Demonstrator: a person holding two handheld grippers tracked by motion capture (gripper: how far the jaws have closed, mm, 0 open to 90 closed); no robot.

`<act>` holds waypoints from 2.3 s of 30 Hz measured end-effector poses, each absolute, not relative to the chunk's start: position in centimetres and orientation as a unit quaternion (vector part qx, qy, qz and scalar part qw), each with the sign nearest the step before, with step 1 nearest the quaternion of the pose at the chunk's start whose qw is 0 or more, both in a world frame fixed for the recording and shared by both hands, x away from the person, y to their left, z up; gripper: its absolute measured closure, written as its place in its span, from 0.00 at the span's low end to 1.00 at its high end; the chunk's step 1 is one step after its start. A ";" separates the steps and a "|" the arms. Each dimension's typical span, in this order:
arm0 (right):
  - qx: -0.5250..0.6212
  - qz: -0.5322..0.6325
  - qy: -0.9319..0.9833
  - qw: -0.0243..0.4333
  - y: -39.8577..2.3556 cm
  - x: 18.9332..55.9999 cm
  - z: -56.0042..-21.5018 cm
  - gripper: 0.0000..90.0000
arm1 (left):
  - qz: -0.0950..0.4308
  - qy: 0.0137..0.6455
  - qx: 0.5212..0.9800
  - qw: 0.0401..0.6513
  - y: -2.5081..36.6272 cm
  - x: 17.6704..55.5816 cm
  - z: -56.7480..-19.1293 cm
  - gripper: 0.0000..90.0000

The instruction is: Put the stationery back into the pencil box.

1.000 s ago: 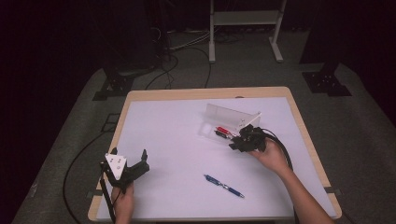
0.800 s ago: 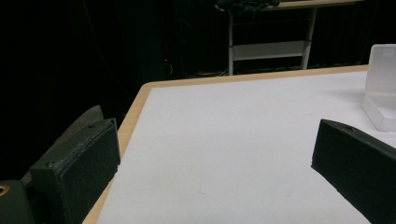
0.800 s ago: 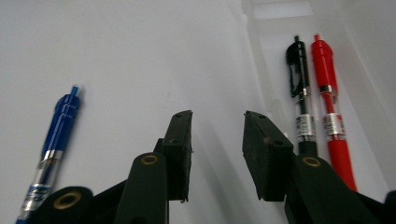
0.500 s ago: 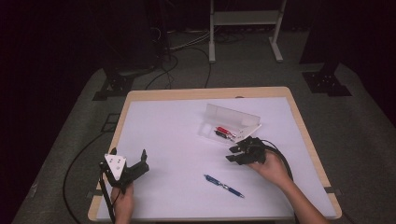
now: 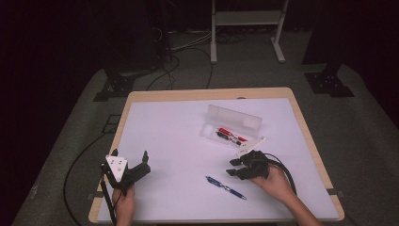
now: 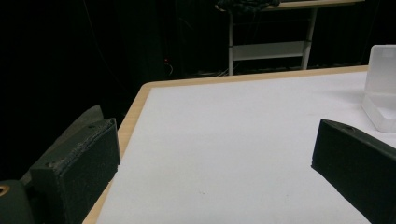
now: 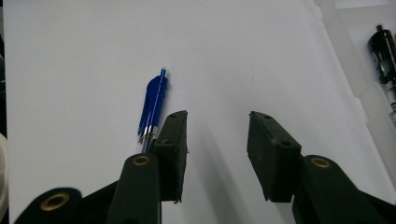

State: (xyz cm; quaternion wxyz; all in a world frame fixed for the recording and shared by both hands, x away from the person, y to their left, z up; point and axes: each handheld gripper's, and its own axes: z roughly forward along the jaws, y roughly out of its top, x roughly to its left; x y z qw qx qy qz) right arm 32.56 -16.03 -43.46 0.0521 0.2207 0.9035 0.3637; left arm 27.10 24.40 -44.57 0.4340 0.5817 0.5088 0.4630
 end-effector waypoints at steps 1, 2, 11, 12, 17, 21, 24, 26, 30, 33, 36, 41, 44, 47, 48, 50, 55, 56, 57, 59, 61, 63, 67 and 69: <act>0.222 0.362 0.904 0.046 -16.0 32.2 -43.6 0.62 | 0.463 0.508 0.583 0.433 24.4 27.1 -44.6 0.00; 0.220 0.362 0.905 0.044 -15.9 32.1 -43.6 0.62 | 0.464 0.508 0.583 0.433 24.4 27.1 -44.6 0.00; 0.213 0.353 0.911 0.030 -15.3 30.7 -44.7 0.62 | 0.464 0.508 0.583 0.433 24.3 27.1 -44.6 0.00; 0.207 0.353 0.912 0.030 -15.3 30.6 -44.7 0.62 | 0.463 0.508 0.583 0.432 24.3 27.1 -44.6 0.00; 0.203 0.356 0.912 0.022 -14.8 30.3 -44.9 0.64 | 0.463 0.507 0.584 0.433 24.3 27.1 -44.6 0.00; 0.200 0.354 0.914 0.018 -14.5 29.9 -45.2 0.64 | 0.463 0.507 0.584 0.433 24.3 27.1 -44.6 0.00; 0.198 0.351 0.915 0.014 -14.4 29.7 -45.7 0.64 | 0.463 0.507 0.583 0.433 24.3 27.1 -44.6 0.00; 0.199 0.351 0.915 0.013 -14.4 29.7 -45.7 0.64 | 0.463 0.507 0.584 0.433 24.3 27.1 -44.6 0.00; 0.197 0.352 0.915 0.012 -14.1 29.5 -45.8 0.66 | 0.464 0.506 0.585 0.433 24.2 27.1 -44.6 0.00; 0.193 0.349 0.917 0.012 -14.0 29.5 -46.0 0.69 | 0.464 0.506 0.584 0.433 24.2 27.1 -44.6 0.00; 0.189 0.340 0.921 0.015 -13.7 29.4 -46.3 0.73 | 0.464 0.507 0.583 0.433 24.3 27.1 -44.6 0.00; 0.185 0.337 0.923 0.029 -13.5 29.3 -46.3 0.78 | 0.464 0.508 0.583 0.433 24.3 27.1 -44.6 0.00; 0.181 0.335 0.924 0.035 -13.5 29.3 -46.3 0.83 | 0.464 0.507 0.583 0.434 24.3 27.0 -44.5 0.00; 0.179 0.335 0.925 0.033 -13.4 29.3 -46.3 0.84 | 0.464 0.507 0.583 0.433 24.3 27.1 -44.5 0.00; 0.181 0.335 0.924 0.029 -13.5 29.3 -46.3 0.85 | 0.464 0.506 0.583 0.434 24.2 27.1 -44.5 0.00; 0.182 0.337 0.923 0.019 -13.5 29.3 -46.3 0.87 | 0.465 0.506 0.584 0.433 24.2 27.1 -44.5 0.00; 0.177 0.337 0.924 0.025 -13.4 29.2 -46.2 0.87 | 0.464 0.507 0.583 0.433 24.3 27.1 -44.6 0.00; 0.179 0.339 0.923 0.028 -13.5 29.2 -46.1 0.87 | 0.464 0.508 0.583 0.433 24.3 27.1 -44.6 0.00; 0.179 0.339 0.923 0.028 -13.5 29.2 -46.1 0.87 | 0.464 0.507 0.583 0.433 24.3 27.0 -44.5 0.00; 0.180 0.347 0.920 0.026 -13.8 29.3 -45.7 0.88 | 0.465 0.507 0.583 0.433 24.3 27.0 -44.5 0.00; 0.182 0.347 0.920 0.027 -13.8 29.3 -45.5 0.87 | 0.464 0.507 0.583 0.433 24.3 27.0 -44.5 0.00; 0.181 0.347 0.920 0.033 -13.9 29.4 -45.2 0.88 | 0.464 0.507 0.583 0.434 24.3 27.0 -44.5 0.00; 0.187 0.345 0.919 0.041 -14.3 30.0 -44.8 0.87 | 0.462 0.506 0.585 0.434 24.2 27.1 -44.6 0.00; 0.192 0.345 0.918 0.043 -14.4 30.3 -44.8 0.88 | 0.463 0.505 0.585 0.434 24.2 27.1 -44.6 0.00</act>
